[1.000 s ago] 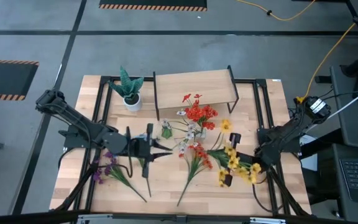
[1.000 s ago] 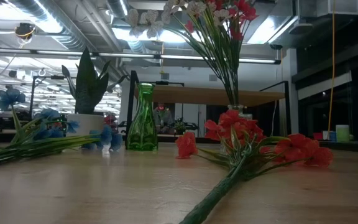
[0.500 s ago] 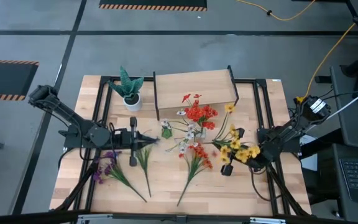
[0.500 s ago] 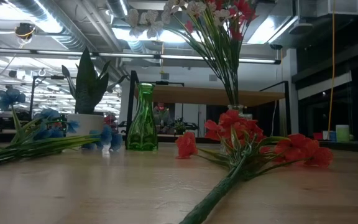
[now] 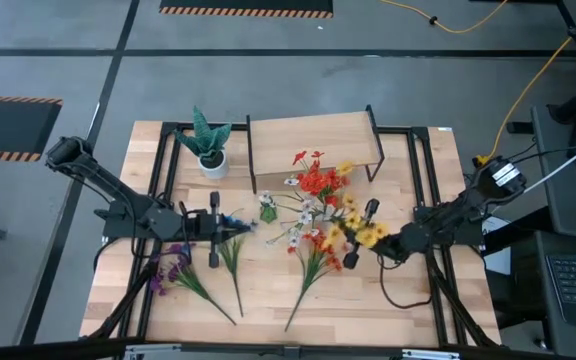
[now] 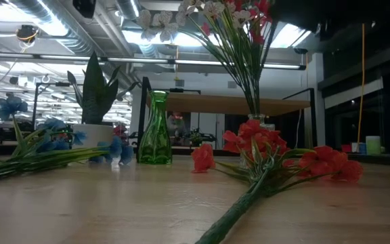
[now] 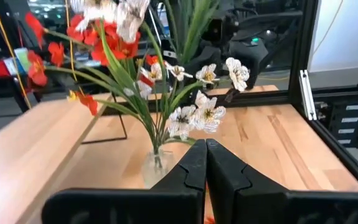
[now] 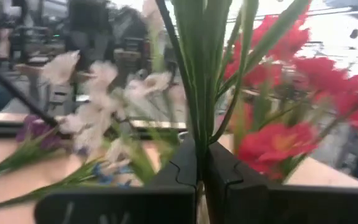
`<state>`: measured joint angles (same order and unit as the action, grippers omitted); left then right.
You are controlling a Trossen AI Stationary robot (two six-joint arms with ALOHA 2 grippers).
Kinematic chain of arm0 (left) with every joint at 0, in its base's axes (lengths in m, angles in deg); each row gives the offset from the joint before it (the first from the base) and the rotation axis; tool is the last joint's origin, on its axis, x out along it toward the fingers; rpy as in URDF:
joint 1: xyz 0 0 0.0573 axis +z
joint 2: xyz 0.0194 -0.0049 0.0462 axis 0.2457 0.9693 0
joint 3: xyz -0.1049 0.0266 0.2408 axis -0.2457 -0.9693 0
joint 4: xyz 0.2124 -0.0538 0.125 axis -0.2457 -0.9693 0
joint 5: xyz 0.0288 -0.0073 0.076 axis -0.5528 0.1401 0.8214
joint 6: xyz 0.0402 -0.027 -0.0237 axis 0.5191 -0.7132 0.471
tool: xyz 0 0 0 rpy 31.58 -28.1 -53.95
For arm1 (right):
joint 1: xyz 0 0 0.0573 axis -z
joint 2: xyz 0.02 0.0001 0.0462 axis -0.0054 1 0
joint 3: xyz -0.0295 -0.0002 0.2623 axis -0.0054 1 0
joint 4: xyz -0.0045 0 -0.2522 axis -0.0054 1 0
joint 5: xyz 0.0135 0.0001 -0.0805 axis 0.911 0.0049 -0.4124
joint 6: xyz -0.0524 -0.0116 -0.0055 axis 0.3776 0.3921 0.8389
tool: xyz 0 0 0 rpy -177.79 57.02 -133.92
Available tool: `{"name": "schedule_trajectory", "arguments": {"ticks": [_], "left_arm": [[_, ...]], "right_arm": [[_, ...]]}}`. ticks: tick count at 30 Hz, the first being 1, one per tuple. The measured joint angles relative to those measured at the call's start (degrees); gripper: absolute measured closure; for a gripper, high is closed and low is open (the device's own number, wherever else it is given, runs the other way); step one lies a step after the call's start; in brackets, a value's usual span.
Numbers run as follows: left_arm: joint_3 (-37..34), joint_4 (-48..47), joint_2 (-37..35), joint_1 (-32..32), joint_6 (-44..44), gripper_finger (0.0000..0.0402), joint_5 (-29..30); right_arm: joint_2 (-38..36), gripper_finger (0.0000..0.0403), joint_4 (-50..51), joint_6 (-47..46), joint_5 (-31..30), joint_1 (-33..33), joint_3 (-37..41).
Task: Pick and place flowers into a vace then onto a shelf
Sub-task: Put the yellow flowers into the transparent vase
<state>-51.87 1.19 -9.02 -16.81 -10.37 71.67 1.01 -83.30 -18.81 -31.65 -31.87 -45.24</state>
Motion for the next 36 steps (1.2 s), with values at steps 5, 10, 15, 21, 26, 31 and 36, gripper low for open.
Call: {"name": "schedule_trajectory", "arguments": {"ticks": [5, 10, 15, 21, 26, 31, 36], "left_arm": [[-0.22, -0.01, 0.09, -0.02, 1.3, 0.0397, -0.9], [-0.22, -0.04, 0.09, -0.02, 1.36, 0.0398, -0.9], [-0.22, -0.04, 0.09, -0.02, 1.36, 0.0399, -0.9], [-0.22, -0.04, 0.09, -0.01, 1.36, 0.0398, -0.91], [-0.22, -0.04, 0.09, -0.02, 0.98, 0.0399, -0.92], [-0.2, -0.04, 0.09, -0.02, 0.94, 0.0397, -0.93], [-0.2, -0.04, 0.09, -0.02, 0.92, 0.04, -0.95]], "right_arm": [[0.95, 0.0399, -0.07, -1.09, -0.84, 2.13, 0.05], [0.95, 0.0399, 1.53, -1.28, -0.79, 2.55, 0.05], [0.95, 0.0399, 1.87, -1.45, -0.81, 2.55, 0.05], [0.95, 0.0399, 5.58, -3.46, -1.18, 3.01, 0.05], [0.95, 0.0399, 8.72, -6.54, -1.29, 4.83, 0.05], [0.95, 0.04, 10.6, -9.26, -1.25, 5.94, 0.05], [0.95, 0.04, 13.44, -11.62, -1.26, 6.51, 0.05]]}}
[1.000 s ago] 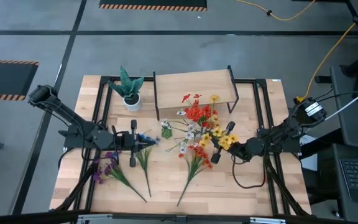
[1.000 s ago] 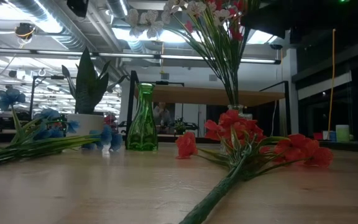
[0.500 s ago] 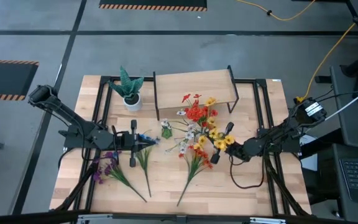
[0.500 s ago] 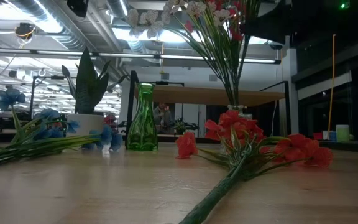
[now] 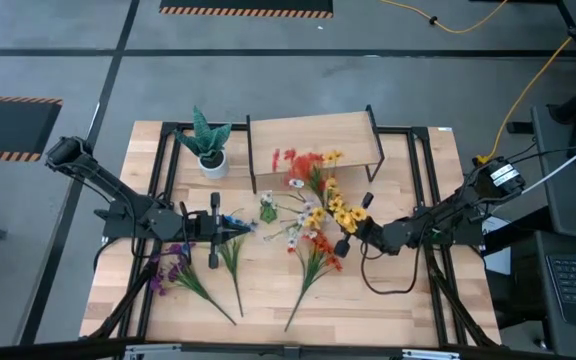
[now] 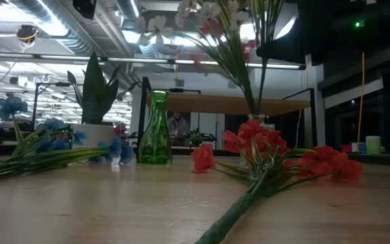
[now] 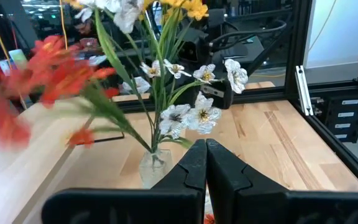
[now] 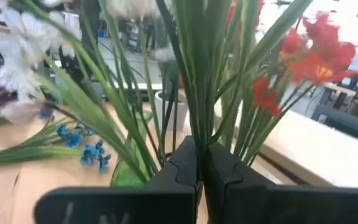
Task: Pick and place flowers into a vace then onto a shelf
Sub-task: Put the yellow flowers into the transparent vase
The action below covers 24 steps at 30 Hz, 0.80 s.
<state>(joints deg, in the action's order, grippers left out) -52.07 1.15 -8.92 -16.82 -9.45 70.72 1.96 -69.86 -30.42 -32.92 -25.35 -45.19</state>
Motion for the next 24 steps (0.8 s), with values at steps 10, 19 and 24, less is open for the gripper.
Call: {"name": "schedule_trajectory", "arguments": {"ticks": [10, 19, 24], "left_arm": [[0.0, -0.02, 0.0, 0.0, 0.0, 0.04, 0.02], [0.02, -0.02, 0.0, 0.0, 0.0, 0.0399, 0.02], [0.02, -0.02, 0.0, 0.01, 0.0, 0.0398, 0.02]], "right_arm": [[0.0, 0.04, 5.27, -4.88, 0.0, 0.02, 0.0], [0.05, 0.0397, 11.85, -10.97, 0.51, 2.16, 0.0], [1.15, 0.0398, 12.09, -12.13, 3.14, 3.45, 0.0]]}}
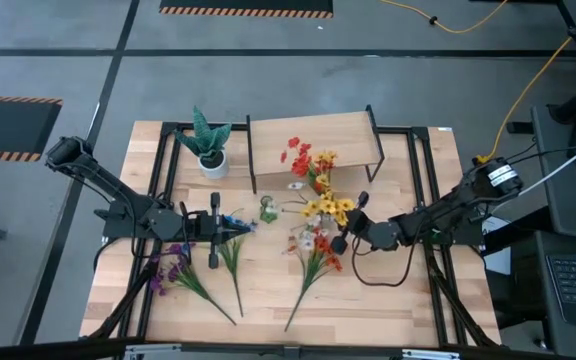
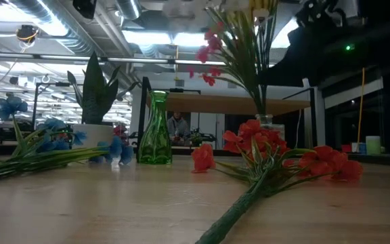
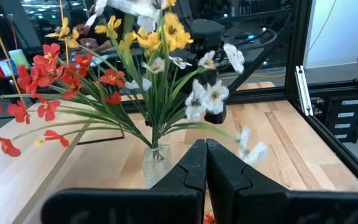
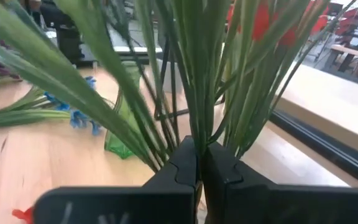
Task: Pick and place flowers into a vace then onto a shelf
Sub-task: Put the yellow flowers into the transparent vase
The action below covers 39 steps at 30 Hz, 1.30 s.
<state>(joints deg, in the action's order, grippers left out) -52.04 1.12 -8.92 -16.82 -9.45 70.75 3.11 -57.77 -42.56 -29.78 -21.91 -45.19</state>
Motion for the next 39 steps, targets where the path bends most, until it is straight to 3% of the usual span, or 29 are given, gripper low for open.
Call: {"name": "schedule_trajectory", "arguments": {"ticks": [15, 23, 28, 32, 39], "left_arm": [[0.02, -0.5, 0.0, 0.0, 0.0, 0.0395, 0.0], [0.02, -0.91, 0.0, 0.0, -0.02, 0.04, 0.0], [0.02, -1.03, 0.0, -0.01, -0.22, 0.0396, 0.0], [0.02, -1.05, 0.0, 0.0, -1.35, 0.0399, 0.0], [0.02, -1.03, 0.0, 0.0, -1.53, 0.0397, -0.02]], "right_arm": [[2.87, 0.033, -0.25, -1.46, 3.59, 2.08, -0.03], [2.73, 0.0269, -0.72, -1.97, 3.91, 2.1, -0.22], [0.74, 0.0224, -0.39, -1.95, 4.5, 2.08, -0.22], [-1.24, 0.0194, 0.33, -2.46, 8.93, 2.08, -0.24], [-5.29, 0.0167, 6.38, -3.45, 10.86, 2.08, -0.26]]}}
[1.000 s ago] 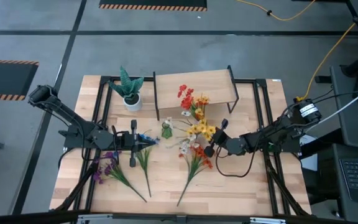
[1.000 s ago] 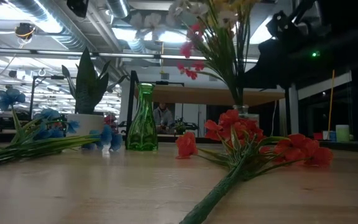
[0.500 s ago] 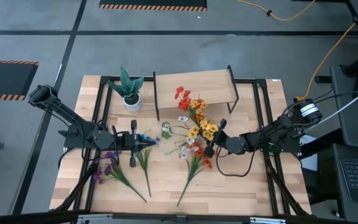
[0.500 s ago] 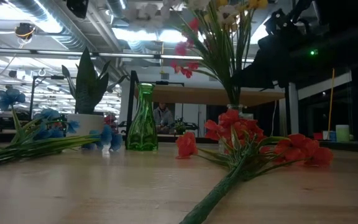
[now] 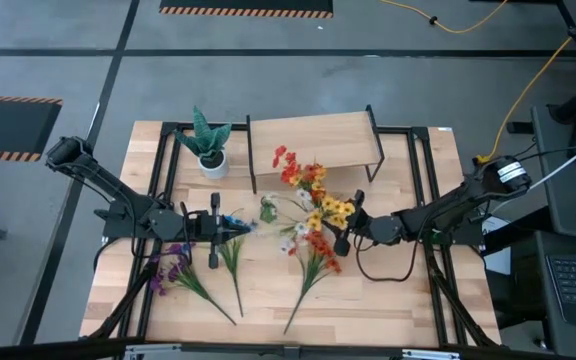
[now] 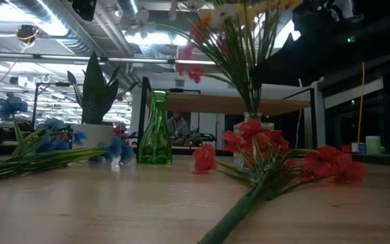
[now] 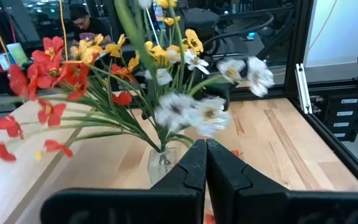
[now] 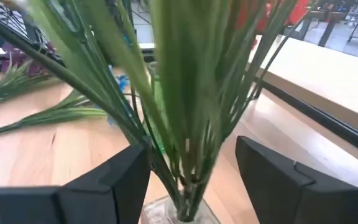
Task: Pick and place flowers into a vace then onto a shelf
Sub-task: Put the yellow flowers into the transparent vase, then put the transparent vase on the shelf
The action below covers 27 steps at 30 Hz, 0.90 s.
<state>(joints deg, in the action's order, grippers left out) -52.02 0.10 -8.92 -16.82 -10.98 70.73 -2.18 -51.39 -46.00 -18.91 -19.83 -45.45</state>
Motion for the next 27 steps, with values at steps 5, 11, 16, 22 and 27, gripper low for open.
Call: {"name": "schedule_trajectory", "arguments": {"ticks": [5, 11, 16, 22, 27], "left_arm": [[0.0, 0.0, 0.0, 0.0, -0.01, 0.04, 0.02], [0.0, -0.02, 0.0, 0.0, -0.21, 0.0397, 0.0], [0.0, -0.07, 0.0, 0.0, -0.19, 0.0399, 0.02], [0.0, -0.09, 0.0, 0.0, -0.18, 0.0397, 0.0], [0.0, -0.1, 0.01, 0.0, -0.19, 0.0399, 0.01]], "right_arm": [[-1.55, 0.0166, 2.37, 0.04, 0.0, 0.0, 0.0], [-3.56, 0.0166, 7.44, -0.71, 0.04, -0.5, 0.0], [-6.78, 0.0166, 10.28, 0.13, 0.04, -1.62, 0.0], [-11.79, 0.0166, 17.08, -2.38, 0.13, -3.32, 0.0], [-12.46, 0.0166, 23.52, -9.44, 3.79, -4.12, 0.0]]}}
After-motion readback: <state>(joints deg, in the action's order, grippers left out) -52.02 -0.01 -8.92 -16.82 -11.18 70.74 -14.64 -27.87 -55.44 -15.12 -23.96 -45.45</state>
